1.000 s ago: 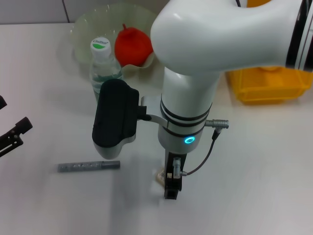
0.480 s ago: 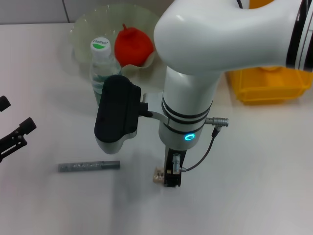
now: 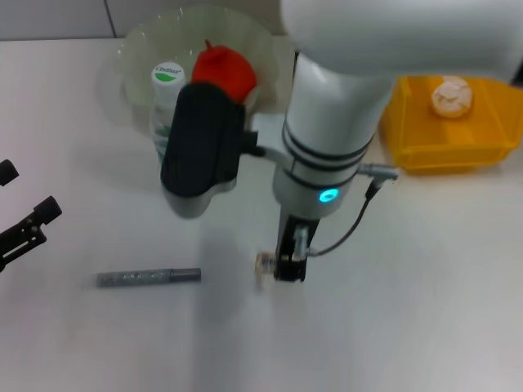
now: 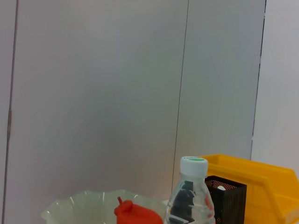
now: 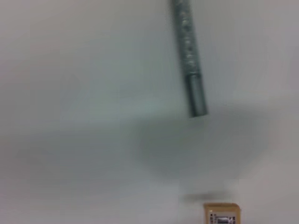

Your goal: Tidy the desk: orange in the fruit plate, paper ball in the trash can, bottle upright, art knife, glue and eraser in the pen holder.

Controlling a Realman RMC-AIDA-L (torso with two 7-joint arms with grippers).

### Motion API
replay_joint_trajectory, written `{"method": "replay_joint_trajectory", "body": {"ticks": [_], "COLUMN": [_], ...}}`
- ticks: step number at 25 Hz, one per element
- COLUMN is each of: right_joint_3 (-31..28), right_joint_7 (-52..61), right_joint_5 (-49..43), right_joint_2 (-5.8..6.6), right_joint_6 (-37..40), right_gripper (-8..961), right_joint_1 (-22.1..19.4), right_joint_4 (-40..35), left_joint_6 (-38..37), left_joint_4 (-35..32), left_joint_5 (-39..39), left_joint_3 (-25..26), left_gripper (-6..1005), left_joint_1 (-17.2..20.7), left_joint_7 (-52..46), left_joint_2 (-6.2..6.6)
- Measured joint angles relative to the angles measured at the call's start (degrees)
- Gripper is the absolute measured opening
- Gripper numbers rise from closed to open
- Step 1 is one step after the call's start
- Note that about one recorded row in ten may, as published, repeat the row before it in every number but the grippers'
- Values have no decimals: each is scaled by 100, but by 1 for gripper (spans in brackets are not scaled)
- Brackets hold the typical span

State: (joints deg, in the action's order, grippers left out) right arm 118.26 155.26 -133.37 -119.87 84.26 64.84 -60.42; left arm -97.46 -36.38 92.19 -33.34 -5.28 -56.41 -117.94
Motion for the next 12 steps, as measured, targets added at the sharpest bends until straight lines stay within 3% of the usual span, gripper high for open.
{"method": "replay_joint_trajectory", "body": {"ticks": [8, 12], "right_joint_3": [-1305, -1711], "right_joint_7": [163, 149], "right_joint_5": [-1463, -2082], "right_joint_2": [17, 22], "right_joint_6": [908, 1020], "right_gripper": [244, 245], "right_joint_1": [-727, -927], "right_joint_4": [-1519, -1880], "left_joint_6": [-49, -44], "left_joint_4": [0, 0], "left_joint_5": [0, 0], "left_joint_3": [20, 18], "left_gripper": [835, 835], "left_joint_1": [2, -17], "left_joint_7": [-1, -4], "left_joint_2": [13, 23]}}
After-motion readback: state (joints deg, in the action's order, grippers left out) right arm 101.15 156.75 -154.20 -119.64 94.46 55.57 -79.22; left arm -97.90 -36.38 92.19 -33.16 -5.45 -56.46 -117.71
